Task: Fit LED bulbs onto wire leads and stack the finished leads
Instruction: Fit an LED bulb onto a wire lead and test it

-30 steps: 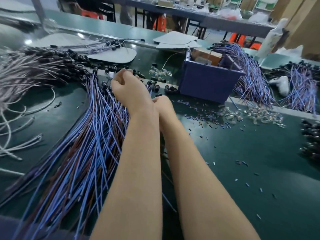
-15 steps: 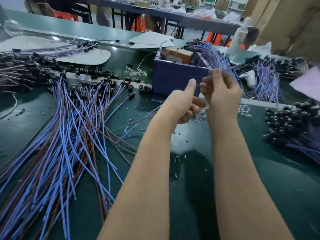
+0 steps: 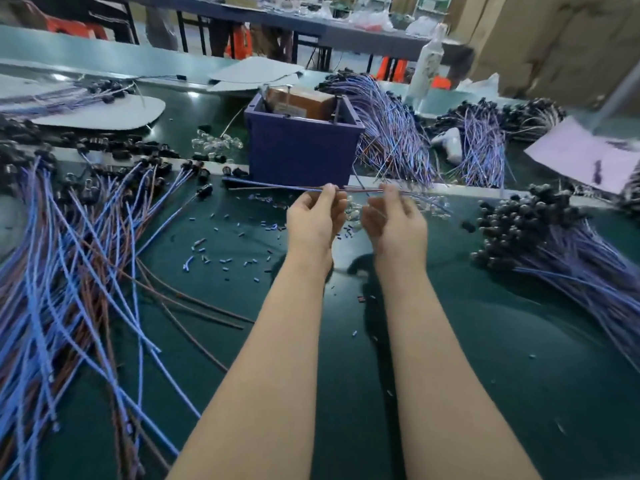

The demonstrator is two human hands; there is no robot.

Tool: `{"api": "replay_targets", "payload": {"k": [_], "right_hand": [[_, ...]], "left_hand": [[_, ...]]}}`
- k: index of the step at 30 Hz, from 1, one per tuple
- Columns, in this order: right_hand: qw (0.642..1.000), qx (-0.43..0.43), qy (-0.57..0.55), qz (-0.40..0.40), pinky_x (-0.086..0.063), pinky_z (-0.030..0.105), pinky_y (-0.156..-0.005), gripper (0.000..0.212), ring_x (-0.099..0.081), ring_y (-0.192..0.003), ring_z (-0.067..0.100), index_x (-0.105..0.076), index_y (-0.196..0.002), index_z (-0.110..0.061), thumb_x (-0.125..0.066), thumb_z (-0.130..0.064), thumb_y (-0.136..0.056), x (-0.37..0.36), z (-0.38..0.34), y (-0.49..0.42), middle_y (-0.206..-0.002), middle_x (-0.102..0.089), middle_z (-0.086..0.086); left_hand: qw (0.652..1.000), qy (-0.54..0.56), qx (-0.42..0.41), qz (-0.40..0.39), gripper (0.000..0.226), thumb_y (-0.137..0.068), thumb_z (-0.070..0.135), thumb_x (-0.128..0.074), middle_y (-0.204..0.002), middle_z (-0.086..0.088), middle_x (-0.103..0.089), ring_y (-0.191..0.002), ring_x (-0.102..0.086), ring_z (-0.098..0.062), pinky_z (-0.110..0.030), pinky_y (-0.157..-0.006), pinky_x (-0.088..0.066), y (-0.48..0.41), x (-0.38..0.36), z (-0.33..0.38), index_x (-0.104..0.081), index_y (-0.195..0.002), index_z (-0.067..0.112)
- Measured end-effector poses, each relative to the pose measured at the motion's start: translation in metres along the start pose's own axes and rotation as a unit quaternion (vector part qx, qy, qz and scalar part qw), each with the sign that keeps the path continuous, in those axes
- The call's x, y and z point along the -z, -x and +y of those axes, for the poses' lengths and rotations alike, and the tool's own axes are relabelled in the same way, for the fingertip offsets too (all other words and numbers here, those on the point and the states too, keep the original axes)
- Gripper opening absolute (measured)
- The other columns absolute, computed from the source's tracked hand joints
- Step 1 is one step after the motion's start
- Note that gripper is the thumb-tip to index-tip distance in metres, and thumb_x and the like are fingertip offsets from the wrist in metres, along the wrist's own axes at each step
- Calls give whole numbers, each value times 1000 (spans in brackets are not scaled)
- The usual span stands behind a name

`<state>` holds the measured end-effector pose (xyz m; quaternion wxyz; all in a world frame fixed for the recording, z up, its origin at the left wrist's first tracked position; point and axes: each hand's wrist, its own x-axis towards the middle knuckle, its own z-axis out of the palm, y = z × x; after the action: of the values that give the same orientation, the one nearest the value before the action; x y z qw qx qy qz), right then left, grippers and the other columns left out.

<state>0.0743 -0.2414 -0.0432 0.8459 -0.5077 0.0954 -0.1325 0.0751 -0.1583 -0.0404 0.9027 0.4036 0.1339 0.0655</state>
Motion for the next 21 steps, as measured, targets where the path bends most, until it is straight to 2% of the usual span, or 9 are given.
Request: {"api": "replay_targets", "payload": {"k": [2, 4, 8, 12, 17, 21], "right_hand": [[999, 3, 37, -39, -47, 15, -53, 18, -53, -50, 4, -58, -79, -12, -53, -12, -96, -6, 10, 3, -58, -57, -5], [998, 7, 44, -38, -46, 15, -52, 21, -52, -49, 3, -58, -75, -13, -54, -11, -95, -7, 13, 3, -55, -57, -7], [1000, 11, 10, 5, -46, 17, -53, 21, -54, -53, 6, -56, -75, -14, -52, -10, -95, 1, 7, -2, -63, -58, -2], [997, 40, -3, 62, -45, 17, -50, 24, -52, -52, 8, -52, -72, -16, -51, -10, -96, 6, 2, -3, -57, -58, -4], [999, 37, 2, -2, -50, 17, -56, 11, -56, -54, 6, -57, -85, -11, -54, -13, -95, 3, 4, 1, -67, -60, 1], [998, 54, 30, -8, -51, 16, -56, 18, -56, -52, 5, -56, -78, -10, -52, -8, -96, 3, 6, 1, -64, -60, 2]], "left_hand": [[1000, -19, -6, 13, 23, -96, 11, -53, -50, 10, -62, -45, -56, 3, -11, -48, -46, 1, 3, -4, -52, -73, 14], [999, -38, -3, 24, 22, -94, 12, -56, -56, 8, -60, -45, -53, 2, -11, -46, -44, 2, 5, -6, -54, -72, 14], [999, 12, 3, 46, 18, -94, 13, -56, -59, 6, -52, -42, -45, 0, -12, -41, -36, 1, 8, -3, -56, -76, 18], [995, 63, -20, 77, 25, -100, 21, -47, -63, 5, -52, -45, -45, 0, -12, -44, -41, -3, 13, 0, -56, -78, 15], [998, 24, -14, 51, 27, -100, 19, -46, -50, 11, -58, -44, -49, 0, -11, -45, -44, -1, 9, -5, -58, -77, 12], [999, 19, 1, 42, 25, -99, 16, -48, -53, 6, -50, -39, -40, 0, -12, -39, -36, -1, 9, -5, -59, -77, 10]]}}
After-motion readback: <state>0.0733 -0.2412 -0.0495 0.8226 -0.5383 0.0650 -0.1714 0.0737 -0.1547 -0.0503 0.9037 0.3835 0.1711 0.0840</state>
